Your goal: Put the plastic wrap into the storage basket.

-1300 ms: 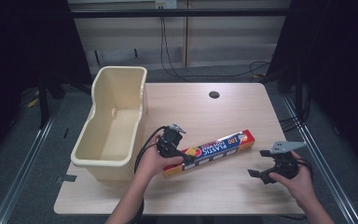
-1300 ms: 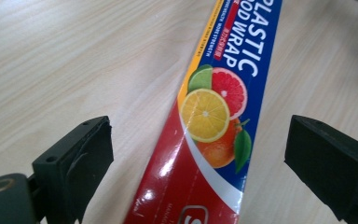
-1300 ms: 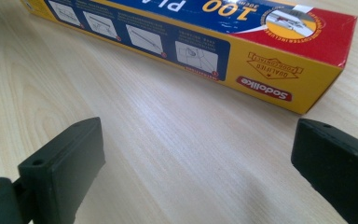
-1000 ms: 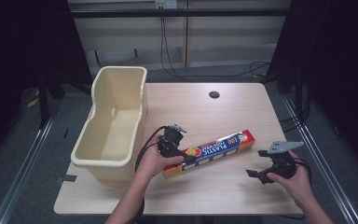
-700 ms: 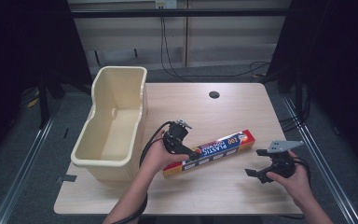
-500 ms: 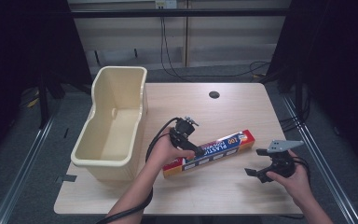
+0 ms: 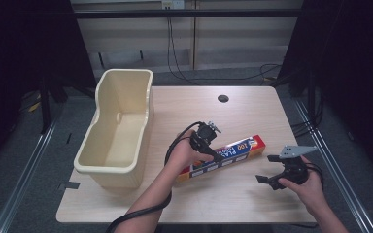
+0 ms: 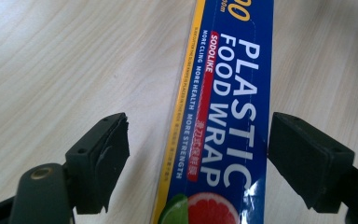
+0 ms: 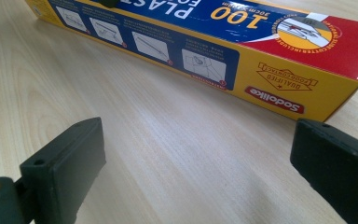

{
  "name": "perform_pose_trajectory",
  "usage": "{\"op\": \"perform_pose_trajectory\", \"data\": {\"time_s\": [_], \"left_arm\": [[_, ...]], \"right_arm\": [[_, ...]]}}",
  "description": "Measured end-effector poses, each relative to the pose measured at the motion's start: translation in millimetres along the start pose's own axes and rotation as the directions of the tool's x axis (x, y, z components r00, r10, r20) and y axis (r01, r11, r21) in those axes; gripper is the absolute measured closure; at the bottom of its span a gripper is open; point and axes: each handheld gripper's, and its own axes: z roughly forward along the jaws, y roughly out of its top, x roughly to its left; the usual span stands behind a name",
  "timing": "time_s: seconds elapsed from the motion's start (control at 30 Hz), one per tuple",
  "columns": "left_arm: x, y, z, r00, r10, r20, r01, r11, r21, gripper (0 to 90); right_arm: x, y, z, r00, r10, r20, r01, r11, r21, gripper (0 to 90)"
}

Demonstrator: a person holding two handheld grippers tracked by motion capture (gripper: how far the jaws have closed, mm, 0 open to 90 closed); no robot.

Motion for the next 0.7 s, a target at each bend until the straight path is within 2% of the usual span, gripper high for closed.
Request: {"op": "perform_pose_trajectory", "data": {"time_s": [0.03,0.2,0.23,0.27,0.3,0.33,0.37,0.43,0.47,0.6,0.63,0.67,0.7], "left_arm": [[-1.3,1.2,3.5,0.9999,0.008,0.011,-0.008,0.9999,0.015,20.3],[-3.9,3.4,10.3,0.9998,0.003,0.02,-0.004,0.9996,0.029,22.9],[-6.2,5.2,14.7,0.9997,0.011,0.024,-0.012,0.9985,0.052,25.4],[-6.2,5.2,14.7,0.9997,0.011,0.024,-0.012,0.9985,0.052,28.0],[-7.5,6.8,19.0,0.9994,0.016,0.031,-0.019,0.9954,0.093,28.2],[-7.5,6.8,19.0,0.9994,0.016,0.031,-0.019,0.9954,0.093,29.5],[-9.0,8.4,21.3,0.9994,0.032,0.011,-0.033,0.993,0.113,32.3],[-8.8,9.4,23.0,0.9998,0.018,0.013,-0.02,0.9931,0.116,34.0],[-7.7,10.2,22.7,0.9988,0.047,0.013,-0.049,0.9904,0.13,34.4],[-11.3,11.2,23.5,0.9995,0.033,-0.002,-0.032,0.9913,0.127,36.2],[-11.1,12.9,22.9,1.0,0.005,0.003,-0.005,0.9896,0.144,37.0],[-11.1,12.9,22.9,1.0,0.005,0.003,-0.005,0.9896,0.144,37.5],[-10.4,15.1,21.5,0.9999,-0.012,-0.003,0.013,0.9846,0.175,37.8]], "right_arm": [[0.1,0.2,0.0,1.0,-0.003,0.001,0.003,1.0,0.001,3.0],[0.1,1.1,-0.7,1.0,-0.003,0.003,0.003,1.0,-0.001,3.0],[-0.1,1.2,-1.1,1.0,-0.001,0.0,0.001,1.0,-0.003,3.0],[-0.1,1.2,-1.1,1.0,-0.001,0.0,0.001,1.0,-0.003,3.0],[-0.2,1.1,-0.9,1.0,-0.003,0.002,0.003,1.0,-0.003,3.0],[-0.2,1.1,-0.9,1.0,-0.003,0.002,0.003,1.0,-0.003,3.0],[0.1,0.9,-1.1,1.0,-0.003,-0.002,0.003,1.0,0.0,3.0],[0.1,0.7,-1.6,1.0,-0.003,0.003,0.003,1.0,-0.003,2.9],[0.0,0.7,-1.8,1.0,-0.002,0.001,0.002,1.0,-0.004,2.9],[-0.4,0.7,-1.6,1.0,0.0,-0.008,0.0,1.0,-0.009,2.8],[-0.6,0.1,-1.6,0.9999,0.004,-0.01,-0.004,1.0,-0.01,2.8],[-1.2,-0.1,-1.7,0.9998,0.008,-0.018,-0.008,1.0,-0.01,2.7],[-1.6,-0.4,-1.6,0.9997,0.009,-0.021,-0.01,1.0,-0.01,2.7]]}}
